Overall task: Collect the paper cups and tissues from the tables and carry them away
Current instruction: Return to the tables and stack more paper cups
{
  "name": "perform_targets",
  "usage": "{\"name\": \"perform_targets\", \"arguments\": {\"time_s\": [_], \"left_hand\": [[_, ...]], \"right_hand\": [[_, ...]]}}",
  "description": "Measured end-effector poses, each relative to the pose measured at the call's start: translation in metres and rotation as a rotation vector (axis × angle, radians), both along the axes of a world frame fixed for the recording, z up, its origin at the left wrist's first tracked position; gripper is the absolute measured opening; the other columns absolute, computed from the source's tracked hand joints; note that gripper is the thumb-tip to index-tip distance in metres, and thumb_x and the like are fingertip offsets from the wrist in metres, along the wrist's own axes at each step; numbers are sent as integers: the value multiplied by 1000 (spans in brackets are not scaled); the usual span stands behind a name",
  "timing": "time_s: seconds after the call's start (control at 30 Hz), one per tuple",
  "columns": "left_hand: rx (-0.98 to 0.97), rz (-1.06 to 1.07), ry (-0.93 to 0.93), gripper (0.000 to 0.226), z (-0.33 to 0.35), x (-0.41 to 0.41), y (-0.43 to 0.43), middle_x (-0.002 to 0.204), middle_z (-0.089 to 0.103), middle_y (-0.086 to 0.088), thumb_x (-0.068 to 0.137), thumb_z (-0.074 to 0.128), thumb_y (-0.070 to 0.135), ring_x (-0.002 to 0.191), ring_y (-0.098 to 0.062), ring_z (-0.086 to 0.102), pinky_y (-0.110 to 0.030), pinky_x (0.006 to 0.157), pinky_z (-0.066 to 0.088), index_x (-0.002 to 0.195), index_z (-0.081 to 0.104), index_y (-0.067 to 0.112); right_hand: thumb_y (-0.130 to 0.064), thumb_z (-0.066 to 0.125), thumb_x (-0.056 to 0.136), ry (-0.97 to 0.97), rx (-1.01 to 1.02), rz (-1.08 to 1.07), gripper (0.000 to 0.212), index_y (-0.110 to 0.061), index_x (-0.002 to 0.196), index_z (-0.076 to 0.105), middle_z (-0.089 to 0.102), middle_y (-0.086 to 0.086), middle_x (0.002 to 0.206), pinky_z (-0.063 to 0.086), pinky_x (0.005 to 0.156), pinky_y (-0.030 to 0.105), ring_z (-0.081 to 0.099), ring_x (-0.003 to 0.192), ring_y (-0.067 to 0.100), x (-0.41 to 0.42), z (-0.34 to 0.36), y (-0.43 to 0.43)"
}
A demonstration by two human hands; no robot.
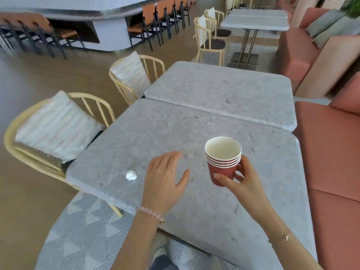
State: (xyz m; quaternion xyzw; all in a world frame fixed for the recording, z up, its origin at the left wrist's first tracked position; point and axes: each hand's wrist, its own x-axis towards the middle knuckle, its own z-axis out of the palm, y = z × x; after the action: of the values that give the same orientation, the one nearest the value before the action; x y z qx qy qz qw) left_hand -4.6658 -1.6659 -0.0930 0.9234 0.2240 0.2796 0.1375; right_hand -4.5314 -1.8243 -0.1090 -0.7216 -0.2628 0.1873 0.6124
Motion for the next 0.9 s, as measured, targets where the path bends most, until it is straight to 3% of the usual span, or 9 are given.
{"name": "perform_targets", "arguments": {"time_s": [0.1,0.27,0.43,0.57,0.67,0.9], "left_hand": [[16,14,5,42,-2,-20,38,106,66,-2,82,48,39,96,-21,60,-35,89,44,110,63,12],[-8,26,34,44,-8,-58,110,109,66,-4,83,47,39,100,-23,61,-36,89,46,113,62,11],[-85,18,47,41,-29,-85,165,114,64,-5,80,62,30,103,-27,61,-40,90,47,116,60,11],[-153,-2,90,46,-48,-96,192,118,63,-5,78,73,24,108,-26,59,-39,92,43,120,58,11],[-197,-34,114,45,-63,-100,203,118,62,-6,80,71,25,108,-26,58,-40,93,44,120,58,10],[-295,-66,148,42,-97,-101,216,119,62,-5,82,68,27,109,-24,58,-34,93,41,119,57,12]], "right_hand": [[-12,81,70,-8,2,14,58,-40,113,53,65,-18,105,47,80,10,59,99,-2,-18,-2,38],[-18,82,68,39,-17,14,63,-32,121,52,63,-12,110,48,78,9,60,98,-4,-49,-9,105],[-17,82,68,50,-46,26,58,-37,115,53,64,-10,109,48,79,9,59,99,-4,-76,-15,162],[-21,81,68,59,-73,19,61,-39,118,51,63,-12,112,47,82,12,58,103,-3,-90,-19,188],[-19,81,69,53,-78,5,59,-46,111,49,62,-14,111,47,82,10,58,103,-4,-98,-22,201],[-17,81,69,77,-114,-45,58,-43,111,50,63,-13,109,47,80,8,60,101,-1,-106,-33,213]]}}
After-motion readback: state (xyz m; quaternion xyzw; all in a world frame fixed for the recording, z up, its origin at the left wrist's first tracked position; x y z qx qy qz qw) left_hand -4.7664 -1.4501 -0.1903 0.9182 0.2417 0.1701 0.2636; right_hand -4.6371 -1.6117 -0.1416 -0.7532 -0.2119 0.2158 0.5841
